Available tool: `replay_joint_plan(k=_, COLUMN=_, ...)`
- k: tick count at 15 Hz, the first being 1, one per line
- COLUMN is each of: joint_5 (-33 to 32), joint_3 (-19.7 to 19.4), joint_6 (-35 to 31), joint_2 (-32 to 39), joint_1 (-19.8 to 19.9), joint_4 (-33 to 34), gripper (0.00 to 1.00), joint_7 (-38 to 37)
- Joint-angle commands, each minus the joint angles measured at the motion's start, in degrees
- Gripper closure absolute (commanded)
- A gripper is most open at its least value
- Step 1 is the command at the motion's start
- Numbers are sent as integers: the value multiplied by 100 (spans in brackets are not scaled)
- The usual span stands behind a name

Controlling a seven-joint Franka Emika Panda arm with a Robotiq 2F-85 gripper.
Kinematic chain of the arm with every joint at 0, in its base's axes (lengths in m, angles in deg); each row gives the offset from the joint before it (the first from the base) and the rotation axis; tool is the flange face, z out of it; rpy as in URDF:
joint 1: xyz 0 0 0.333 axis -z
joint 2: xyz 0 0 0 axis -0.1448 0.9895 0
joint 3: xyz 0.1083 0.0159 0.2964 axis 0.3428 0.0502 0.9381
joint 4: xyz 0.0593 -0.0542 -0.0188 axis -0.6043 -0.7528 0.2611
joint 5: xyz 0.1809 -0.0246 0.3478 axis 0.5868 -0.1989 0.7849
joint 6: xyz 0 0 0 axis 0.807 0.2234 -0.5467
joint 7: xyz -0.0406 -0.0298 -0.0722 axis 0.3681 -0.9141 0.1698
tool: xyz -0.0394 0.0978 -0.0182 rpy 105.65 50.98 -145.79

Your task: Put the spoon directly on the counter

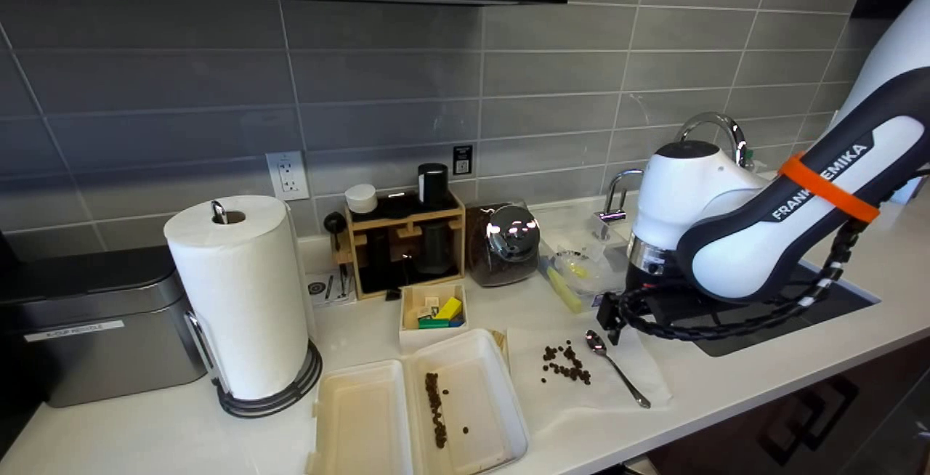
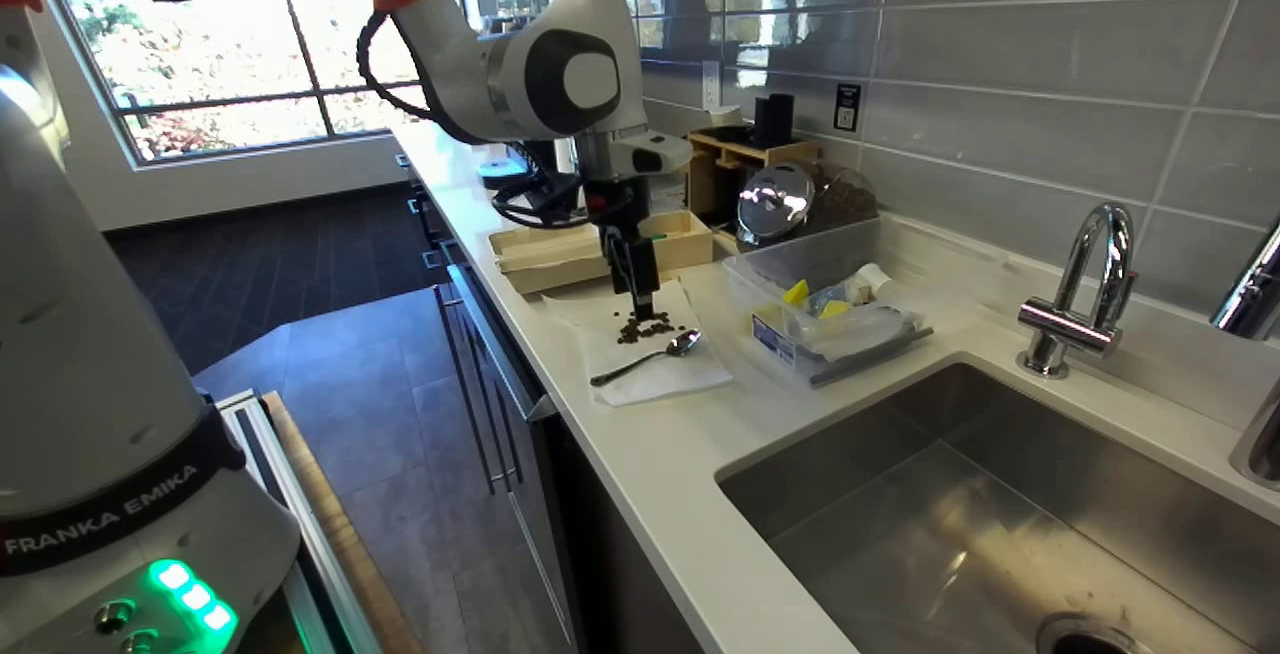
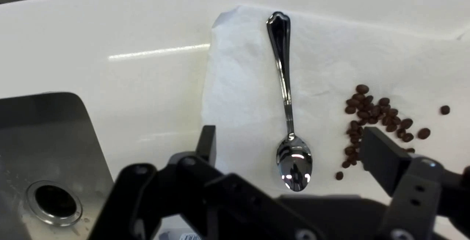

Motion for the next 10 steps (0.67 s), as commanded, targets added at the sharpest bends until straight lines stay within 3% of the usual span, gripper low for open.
replay_joint_plan(k=1, joint_5=196, joint_3=-267, joint_6=-479, joint_2=578, joint_1=-277, joint_4=152, gripper=0, joint_7=265)
replay_joint_plan(k=3, joint_5=258, joint_3=-400, joint_6=-695, joint_2=804, joint_1=-401, joint_4=211, gripper=4, joint_7=323)
replay_joint_plan(k=10, joint_5=866, joint_3=-678, joint_6=-1102, joint_2=1332, joint_1=-707, joint_4=412, gripper=50, joint_7=736)
